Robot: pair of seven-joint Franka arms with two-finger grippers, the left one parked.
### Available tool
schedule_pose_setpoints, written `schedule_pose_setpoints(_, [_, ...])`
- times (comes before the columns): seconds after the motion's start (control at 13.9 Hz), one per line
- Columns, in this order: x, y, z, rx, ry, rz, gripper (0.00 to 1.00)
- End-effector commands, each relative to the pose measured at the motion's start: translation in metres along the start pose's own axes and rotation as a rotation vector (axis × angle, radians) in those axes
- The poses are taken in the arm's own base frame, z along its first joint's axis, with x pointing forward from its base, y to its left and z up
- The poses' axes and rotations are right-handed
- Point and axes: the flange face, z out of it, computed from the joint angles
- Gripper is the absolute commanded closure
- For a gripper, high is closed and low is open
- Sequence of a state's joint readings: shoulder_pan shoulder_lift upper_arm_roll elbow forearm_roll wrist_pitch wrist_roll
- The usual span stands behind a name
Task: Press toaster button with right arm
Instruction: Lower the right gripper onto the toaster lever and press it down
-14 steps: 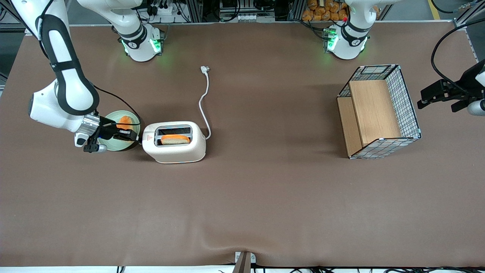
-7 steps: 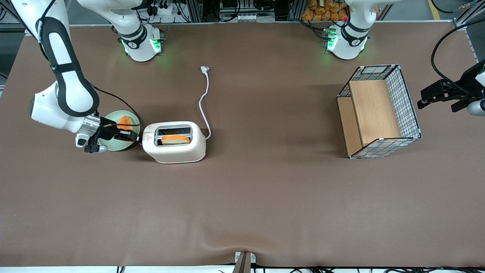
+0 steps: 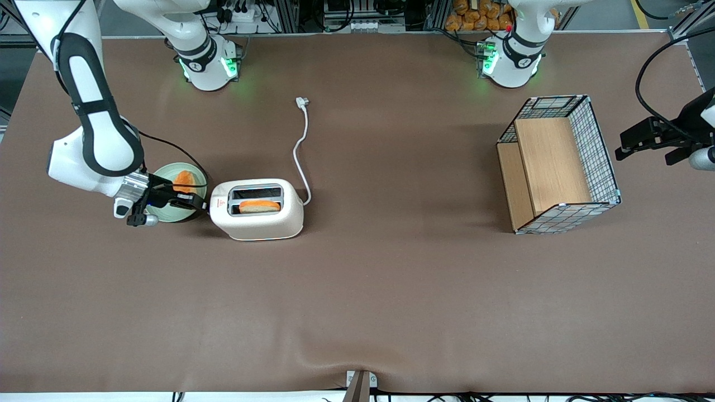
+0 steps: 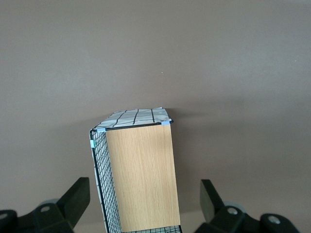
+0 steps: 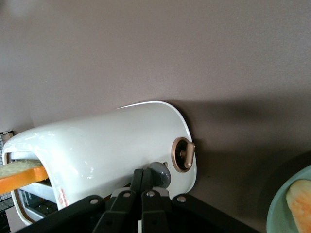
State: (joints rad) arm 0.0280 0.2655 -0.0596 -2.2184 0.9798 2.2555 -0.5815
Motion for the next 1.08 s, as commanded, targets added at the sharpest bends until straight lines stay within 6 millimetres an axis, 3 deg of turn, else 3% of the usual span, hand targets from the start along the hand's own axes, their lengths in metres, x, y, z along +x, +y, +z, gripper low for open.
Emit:
schedule_pose_setpoints(0.0, [-0.003,0.009,0.028,0.037,0.006,-0.039,1.00])
schedule_pose_setpoints(1.0, [-0.006,0.024,0.043,0.076,0.021,-0.020,1.00])
